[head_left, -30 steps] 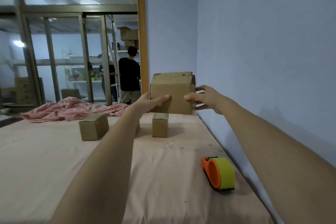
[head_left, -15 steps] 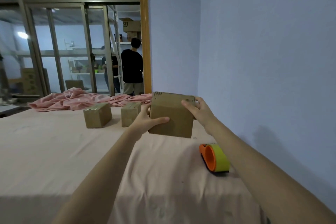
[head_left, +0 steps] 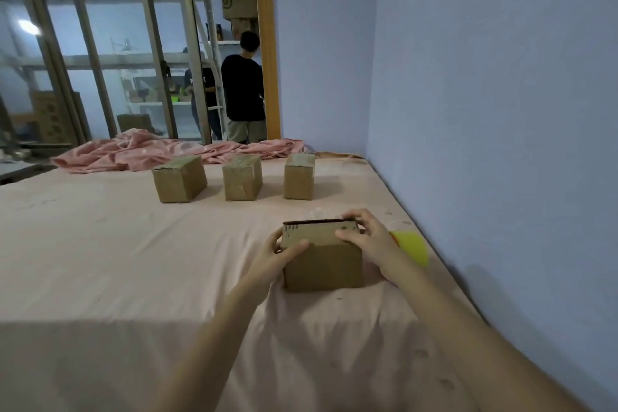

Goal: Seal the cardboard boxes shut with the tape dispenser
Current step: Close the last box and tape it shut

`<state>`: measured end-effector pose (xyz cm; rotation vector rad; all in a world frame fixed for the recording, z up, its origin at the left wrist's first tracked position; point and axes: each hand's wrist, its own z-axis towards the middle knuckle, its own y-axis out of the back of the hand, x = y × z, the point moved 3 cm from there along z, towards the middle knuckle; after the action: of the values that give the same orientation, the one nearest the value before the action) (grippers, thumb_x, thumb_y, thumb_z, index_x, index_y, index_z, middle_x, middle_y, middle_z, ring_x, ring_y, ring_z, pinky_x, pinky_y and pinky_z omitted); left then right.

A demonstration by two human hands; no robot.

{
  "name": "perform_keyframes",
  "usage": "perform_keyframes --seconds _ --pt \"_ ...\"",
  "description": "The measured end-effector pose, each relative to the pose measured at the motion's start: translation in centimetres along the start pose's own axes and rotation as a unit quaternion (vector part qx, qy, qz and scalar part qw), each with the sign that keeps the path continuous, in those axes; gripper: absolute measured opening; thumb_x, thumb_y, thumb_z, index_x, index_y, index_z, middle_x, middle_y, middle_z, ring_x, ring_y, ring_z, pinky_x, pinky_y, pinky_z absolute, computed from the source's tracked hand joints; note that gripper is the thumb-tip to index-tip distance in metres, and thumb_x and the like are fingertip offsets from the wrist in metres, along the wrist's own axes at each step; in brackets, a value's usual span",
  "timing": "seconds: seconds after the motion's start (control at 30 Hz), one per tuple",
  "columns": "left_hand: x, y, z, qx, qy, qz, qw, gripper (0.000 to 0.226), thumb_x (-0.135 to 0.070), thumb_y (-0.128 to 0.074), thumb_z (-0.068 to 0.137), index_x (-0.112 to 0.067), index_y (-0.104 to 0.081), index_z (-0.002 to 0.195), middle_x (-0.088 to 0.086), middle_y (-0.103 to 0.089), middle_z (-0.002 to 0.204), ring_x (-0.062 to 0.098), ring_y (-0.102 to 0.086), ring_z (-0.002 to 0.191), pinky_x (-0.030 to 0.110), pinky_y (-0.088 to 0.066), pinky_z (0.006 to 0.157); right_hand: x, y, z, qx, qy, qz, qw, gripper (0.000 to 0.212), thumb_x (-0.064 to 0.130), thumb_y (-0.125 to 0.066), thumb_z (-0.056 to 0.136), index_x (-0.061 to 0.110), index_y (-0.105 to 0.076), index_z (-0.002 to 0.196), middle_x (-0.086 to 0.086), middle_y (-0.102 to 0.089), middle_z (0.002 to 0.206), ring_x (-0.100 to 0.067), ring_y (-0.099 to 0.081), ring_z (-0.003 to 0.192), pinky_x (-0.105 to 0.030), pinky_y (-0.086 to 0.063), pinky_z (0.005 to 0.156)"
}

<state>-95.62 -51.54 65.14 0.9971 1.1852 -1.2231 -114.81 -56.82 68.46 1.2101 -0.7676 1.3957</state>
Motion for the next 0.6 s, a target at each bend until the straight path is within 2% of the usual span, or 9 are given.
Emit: perform_keyframes --seconds 0.1,0.17,0.27,0.33,0.4,0.5,0.6 --pt "0.1 -0.4 0.1 -0.026 0.028 -0.002 0.999 0.075 -0.057 -0.070 0.073 -0.027 -0.046 0.137 -0.004 -0.055 0.133 0.012 -0.055 0.117 0.031 -0.044 0.102 -0.1 0.1 -0.5 -0.013 0.017 -0.024 0.999 0.020 0.018 -0.072 0.080 0.024 -0.061 0.095 0.011 -0.059 0.101 0.004 -0.053 0.084 -0.001 -0.039 0.062" --pt "0.0 -0.6 0.2 -0.036 0.040 0.024 0.998 0.068 -0.059 -0.056 0.084 -0.035 -0.034 0.144 -0.012 -0.040 0.140 0.011 -0.040 0.129 0.033 -0.032 0.111 -0.1 0.1 -0.9 -0.019 0.020 -0.029 0.999 0.018 0.021 -0.072 0.080 0.023 -0.061 0.094 0.009 -0.060 0.100 -0.001 -0.055 0.086 -0.002 -0.039 0.061" --pt "-0.4 -1.4 0.2 -0.046 0.042 0.034 0.997 0.055 -0.051 -0.048 0.092 -0.041 -0.030 0.143 -0.013 -0.037 0.136 0.009 -0.038 0.125 0.024 -0.032 0.101 -0.8 0.0 -1.6 -0.066 0.030 -0.034 0.997 0.018 0.025 -0.071 0.081 0.020 -0.059 0.094 0.008 -0.060 0.102 -0.001 -0.055 0.091 -0.004 -0.040 0.065" --pt "-0.6 -2.1 0.1 -0.053 0.028 0.029 0.998 0.047 -0.041 -0.046 0.096 -0.041 -0.034 0.141 -0.015 -0.040 0.129 0.005 -0.042 0.118 0.018 -0.035 0.090 -1.3 -0.1 -2.0 -0.096 0.043 -0.027 0.994 0.012 0.026 -0.066 0.085 0.021 -0.059 0.092 0.009 -0.058 0.107 0.006 -0.051 0.097 -0.001 -0.037 0.071" --pt "-0.8 -2.6 -0.3 -0.062 0.007 0.026 0.998 0.037 -0.034 -0.045 0.098 -0.042 -0.042 0.134 -0.024 -0.044 0.117 -0.004 -0.046 0.106 0.014 -0.036 0.080 -1.7 -0.4 -2.3 -0.108 0.045 0.001 0.993 0.003 0.022 -0.061 0.088 0.024 -0.059 0.087 0.010 -0.055 0.116 0.003 -0.048 0.109 -0.001 -0.032 0.080" --pt "-0.9 -3.0 -0.7 -0.091 -0.019 0.030 0.995 0.024 -0.023 -0.044 0.097 -0.037 -0.060 0.108 -0.021 -0.054 0.108 0.000 -0.050 0.100 0.019 -0.039 0.076 -2.0 -0.7 -2.3 -0.129 0.060 -0.005 0.990 0.011 0.014 -0.057 0.089 0.024 -0.058 0.084 0.008 -0.055 0.119 -0.004 -0.047 0.115 -0.015 -0.032 0.092" --pt "-0.8 -3.2 -0.9 -0.117 -0.025 0.011 0.993 0.026 -0.014 -0.044 0.094 -0.029 -0.065 0.092 -0.010 -0.061 0.103 0.009 -0.054 0.095 0.023 -0.040 0.074 -2.0 -1.2 -2.1 -0.141 0.076 -0.019 0.987 0.015 0.009 -0.055 0.088 0.023 -0.055 0.081 0.012 -0.055 0.111 -0.005 -0.047 0.113 -0.016 -0.032 0.090"
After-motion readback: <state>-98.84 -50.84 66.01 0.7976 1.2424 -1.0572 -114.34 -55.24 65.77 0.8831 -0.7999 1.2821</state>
